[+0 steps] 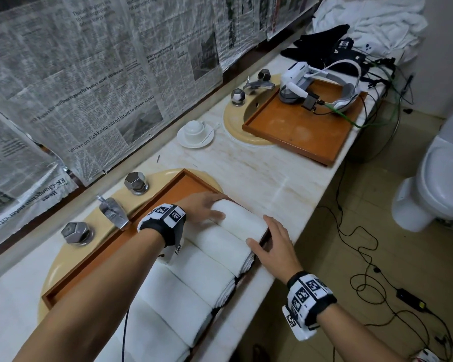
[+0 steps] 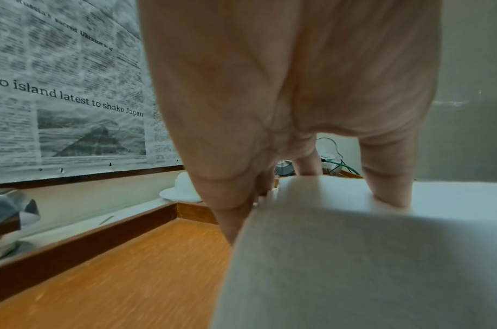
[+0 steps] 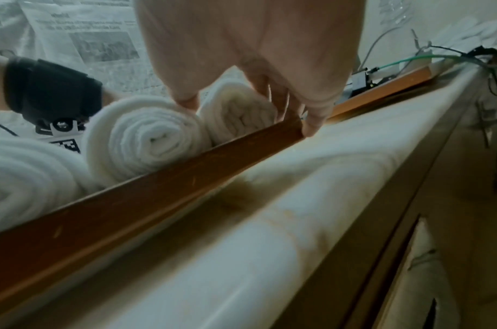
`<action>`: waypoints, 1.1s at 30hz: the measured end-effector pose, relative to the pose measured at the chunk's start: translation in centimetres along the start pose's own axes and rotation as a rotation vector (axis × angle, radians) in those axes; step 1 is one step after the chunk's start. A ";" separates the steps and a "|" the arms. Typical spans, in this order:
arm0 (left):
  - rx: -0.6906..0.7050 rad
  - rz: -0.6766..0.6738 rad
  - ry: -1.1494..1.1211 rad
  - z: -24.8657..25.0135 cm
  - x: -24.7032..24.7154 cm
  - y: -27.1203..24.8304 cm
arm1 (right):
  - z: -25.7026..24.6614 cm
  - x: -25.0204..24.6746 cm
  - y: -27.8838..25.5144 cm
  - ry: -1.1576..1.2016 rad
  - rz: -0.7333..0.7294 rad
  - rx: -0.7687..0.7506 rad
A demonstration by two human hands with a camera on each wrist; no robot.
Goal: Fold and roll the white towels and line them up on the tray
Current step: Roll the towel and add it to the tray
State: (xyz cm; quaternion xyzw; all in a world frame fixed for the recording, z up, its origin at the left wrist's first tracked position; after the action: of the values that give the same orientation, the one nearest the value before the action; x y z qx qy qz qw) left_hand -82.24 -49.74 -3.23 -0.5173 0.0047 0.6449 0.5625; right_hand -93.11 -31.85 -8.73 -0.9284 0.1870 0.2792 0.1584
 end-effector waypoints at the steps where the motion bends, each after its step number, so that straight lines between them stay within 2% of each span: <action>1: -0.004 0.000 -0.018 0.0 0.0 -0.1 | 0.1 0.1 -0.1 0.031 0.020 0.008; 7: -0.002 -0.015 -0.029 1.0 0.3 -0.3 | 0.6 0.8 -0.3 0.090 0.062 0.041; 18: -0.027 -0.018 -0.003 0.9 0.8 0.0 | -0.2 0.5 -0.2 0.039 0.037 0.018; 22: 0.007 0.091 0.034 0.1 0.1 -0.1 | -1.7 -0.5 -0.1 -0.145 0.092 -0.100; 25: 0.035 0.134 0.080 -0.2 0.1 -0.2 | -2.8 -0.3 0.2 -0.279 0.081 -0.178; 29: 0.023 0.119 0.091 -0.6 0.7 -0.5 | -3.3 0.1 0.6 -0.294 0.011 -0.146; 33: 0.046 0.210 0.083 -0.1 -0.2 -1.6 | -4.6 -0.5 0.7 -0.318 0.011 -0.170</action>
State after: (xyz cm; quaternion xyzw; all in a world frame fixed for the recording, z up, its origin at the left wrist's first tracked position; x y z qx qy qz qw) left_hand -80.99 -49.35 -2.25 -0.5274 0.0970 0.6780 0.5028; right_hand -91.71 -34.14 -4.96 -0.8815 0.1402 0.4383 0.1056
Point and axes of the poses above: each hand's wrist, its own y-axis towards the middle knuckle, its own x-axis out of the palm, z = x × y, the point moved 10 cm from there along y, towards the middle knuckle, and after that the axes turned 6 degrees about -z, right-handed, at the moved point
